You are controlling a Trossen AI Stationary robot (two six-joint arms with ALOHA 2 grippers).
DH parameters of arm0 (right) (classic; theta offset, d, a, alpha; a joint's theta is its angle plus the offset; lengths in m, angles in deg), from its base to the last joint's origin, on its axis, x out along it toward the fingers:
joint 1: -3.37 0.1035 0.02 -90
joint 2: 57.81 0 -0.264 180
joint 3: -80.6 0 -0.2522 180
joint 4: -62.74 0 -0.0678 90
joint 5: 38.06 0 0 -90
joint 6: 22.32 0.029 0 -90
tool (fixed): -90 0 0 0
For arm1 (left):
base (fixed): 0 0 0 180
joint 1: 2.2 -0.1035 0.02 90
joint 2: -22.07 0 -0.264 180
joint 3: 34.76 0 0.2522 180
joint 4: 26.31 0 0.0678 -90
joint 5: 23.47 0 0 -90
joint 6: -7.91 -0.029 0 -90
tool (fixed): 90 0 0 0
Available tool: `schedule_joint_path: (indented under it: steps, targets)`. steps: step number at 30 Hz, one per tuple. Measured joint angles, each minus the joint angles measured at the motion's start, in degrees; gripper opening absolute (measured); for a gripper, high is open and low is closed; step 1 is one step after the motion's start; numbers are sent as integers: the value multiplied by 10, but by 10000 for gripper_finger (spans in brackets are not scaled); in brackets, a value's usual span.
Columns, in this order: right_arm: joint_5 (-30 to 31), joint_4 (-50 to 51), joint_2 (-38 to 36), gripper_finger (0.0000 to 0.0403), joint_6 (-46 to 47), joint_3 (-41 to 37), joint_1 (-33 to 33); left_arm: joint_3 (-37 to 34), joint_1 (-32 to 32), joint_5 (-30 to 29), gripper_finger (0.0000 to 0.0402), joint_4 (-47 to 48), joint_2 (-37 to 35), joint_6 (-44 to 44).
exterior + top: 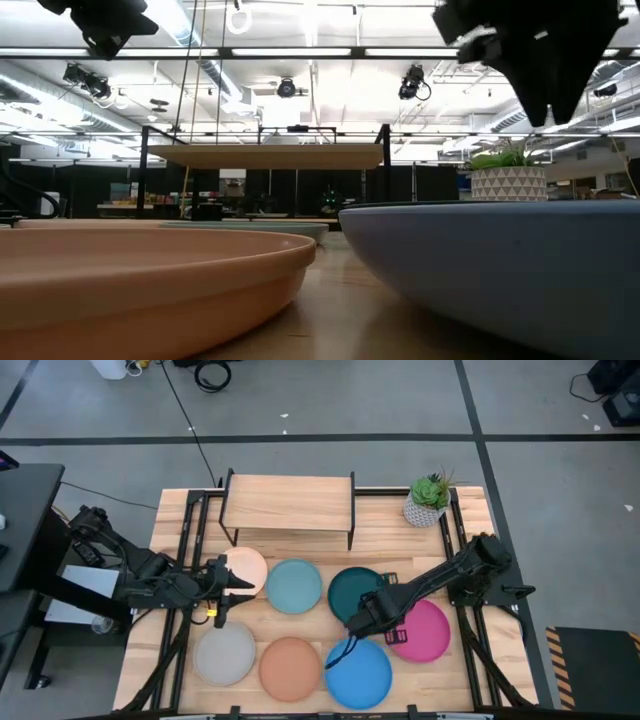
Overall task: Place and stack plates onto a shelf
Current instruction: Put the dark green plate on the shelf
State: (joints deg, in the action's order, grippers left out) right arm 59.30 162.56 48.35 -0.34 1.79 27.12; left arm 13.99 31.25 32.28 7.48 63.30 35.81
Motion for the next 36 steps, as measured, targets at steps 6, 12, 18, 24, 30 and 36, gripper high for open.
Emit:
schedule_joint_path:
  steps: [6, 12, 18, 24, 30, 36]
  targets:
    - [-29, -96, -91, 121, -2, -132, -25, 0, 0, 0, 141, 5, 0, 0]
    - [-74, -172, -133, 119, -34, -240, -68, 0, 0, -5, 141, 4, 0, 0]
    - [-93, -202, -131, 118, -66, -283, -108, 0, 0, -6, 141, 4, 0, 0]
    - [-108, -229, -131, 118, -80, -314, -124, 0, 0, -6, 141, 5, 0, 0]
    - [-130, -260, -131, 118, -83, -345, -129, 0, 0, -6, 141, 12, 0, 13]
    - [-130, -272, -131, 118, -87, -357, -131, 0, 0, -6, 141, 13, 0, 15]
